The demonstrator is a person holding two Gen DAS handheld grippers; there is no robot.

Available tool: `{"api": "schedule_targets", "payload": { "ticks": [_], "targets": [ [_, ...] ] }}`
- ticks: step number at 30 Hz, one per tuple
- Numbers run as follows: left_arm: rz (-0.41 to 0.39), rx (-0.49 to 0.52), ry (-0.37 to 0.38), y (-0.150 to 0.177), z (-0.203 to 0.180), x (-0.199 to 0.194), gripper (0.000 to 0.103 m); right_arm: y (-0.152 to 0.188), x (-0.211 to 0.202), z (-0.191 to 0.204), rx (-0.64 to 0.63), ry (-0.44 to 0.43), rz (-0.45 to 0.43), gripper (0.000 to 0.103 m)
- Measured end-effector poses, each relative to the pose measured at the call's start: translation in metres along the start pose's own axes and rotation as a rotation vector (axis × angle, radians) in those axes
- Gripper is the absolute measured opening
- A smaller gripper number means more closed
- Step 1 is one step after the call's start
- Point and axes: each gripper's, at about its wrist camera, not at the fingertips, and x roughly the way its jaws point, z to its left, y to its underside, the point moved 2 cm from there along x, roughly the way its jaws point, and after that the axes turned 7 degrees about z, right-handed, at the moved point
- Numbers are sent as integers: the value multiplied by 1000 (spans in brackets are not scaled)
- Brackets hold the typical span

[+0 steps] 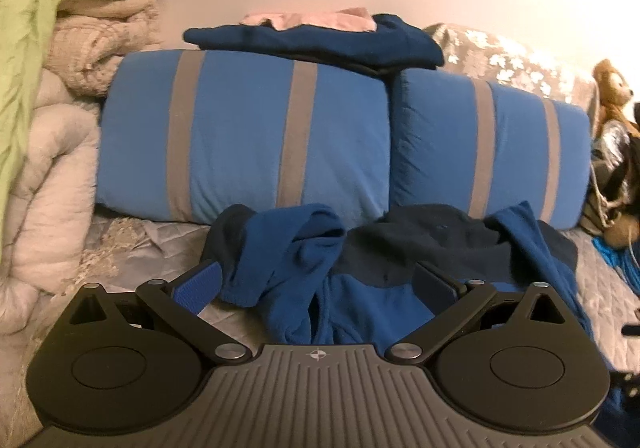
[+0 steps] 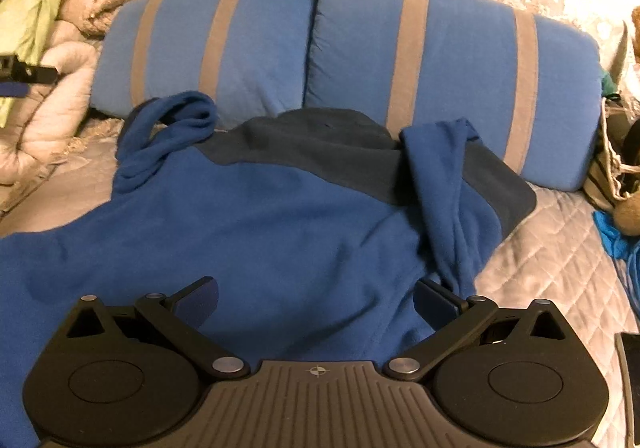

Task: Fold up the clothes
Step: 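Move the left gripper toward the dark cuff of the jacket sleeve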

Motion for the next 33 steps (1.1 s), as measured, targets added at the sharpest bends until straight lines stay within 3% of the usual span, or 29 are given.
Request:
{"api": "schedule_targets", "payload": {
  "ticks": [11, 20, 21, 23, 29, 33],
  "targets": [
    [28, 137, -97, 11, 29, 53, 103, 4, 10, -10, 46, -26, 54, 103],
    [117, 26, -67, 41, 84, 112, 102, 4, 14, -20, 102, -82, 74, 103],
    [125, 25, -71, 44, 86, 117, 102, 5, 15, -20, 103, -85, 75, 103],
    [144, 37, -83, 47, 90, 130, 91, 4, 15, -21, 106, -92, 75, 103],
    [178, 40, -78, 45, 92, 166, 89, 4, 17, -21, 124, -98, 84, 103],
    [184, -31, -41, 40, 93, 185, 85, 4, 16, -21, 122, -102, 81, 103]
  ]
}}
